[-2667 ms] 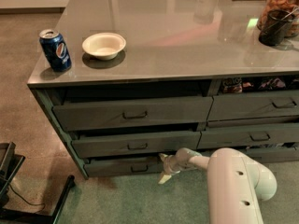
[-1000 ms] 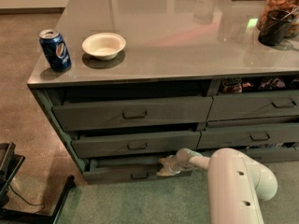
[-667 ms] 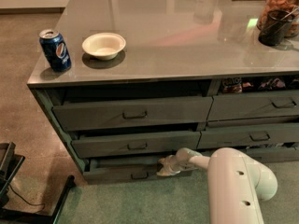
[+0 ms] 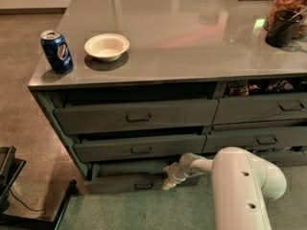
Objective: Open bottom drawer
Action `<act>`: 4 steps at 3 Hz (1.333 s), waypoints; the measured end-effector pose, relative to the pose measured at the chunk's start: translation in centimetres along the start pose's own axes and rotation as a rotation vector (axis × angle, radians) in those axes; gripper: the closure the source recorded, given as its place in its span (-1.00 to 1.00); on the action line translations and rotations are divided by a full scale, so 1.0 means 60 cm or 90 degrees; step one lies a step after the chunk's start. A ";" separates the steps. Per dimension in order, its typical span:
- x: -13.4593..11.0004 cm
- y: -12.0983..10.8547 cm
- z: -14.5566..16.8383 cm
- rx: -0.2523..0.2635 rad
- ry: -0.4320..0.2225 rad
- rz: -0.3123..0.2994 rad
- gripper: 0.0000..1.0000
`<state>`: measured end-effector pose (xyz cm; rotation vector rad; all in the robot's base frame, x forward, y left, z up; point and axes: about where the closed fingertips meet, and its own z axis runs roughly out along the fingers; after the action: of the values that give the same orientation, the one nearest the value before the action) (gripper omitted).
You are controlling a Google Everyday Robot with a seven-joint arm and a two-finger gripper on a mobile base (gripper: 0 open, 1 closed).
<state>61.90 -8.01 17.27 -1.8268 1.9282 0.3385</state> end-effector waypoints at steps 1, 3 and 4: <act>0.001 0.033 -0.006 -0.026 0.002 0.021 -1.00; 0.007 0.101 -0.020 -0.071 0.002 0.060 -1.00; 0.010 0.129 -0.027 -0.112 0.002 0.074 -1.00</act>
Offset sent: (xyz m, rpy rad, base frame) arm -0.0641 -0.0065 0.0039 0.0154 0.1404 -0.0369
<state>54.00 -8.63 17.35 -1.8262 2.0695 0.5603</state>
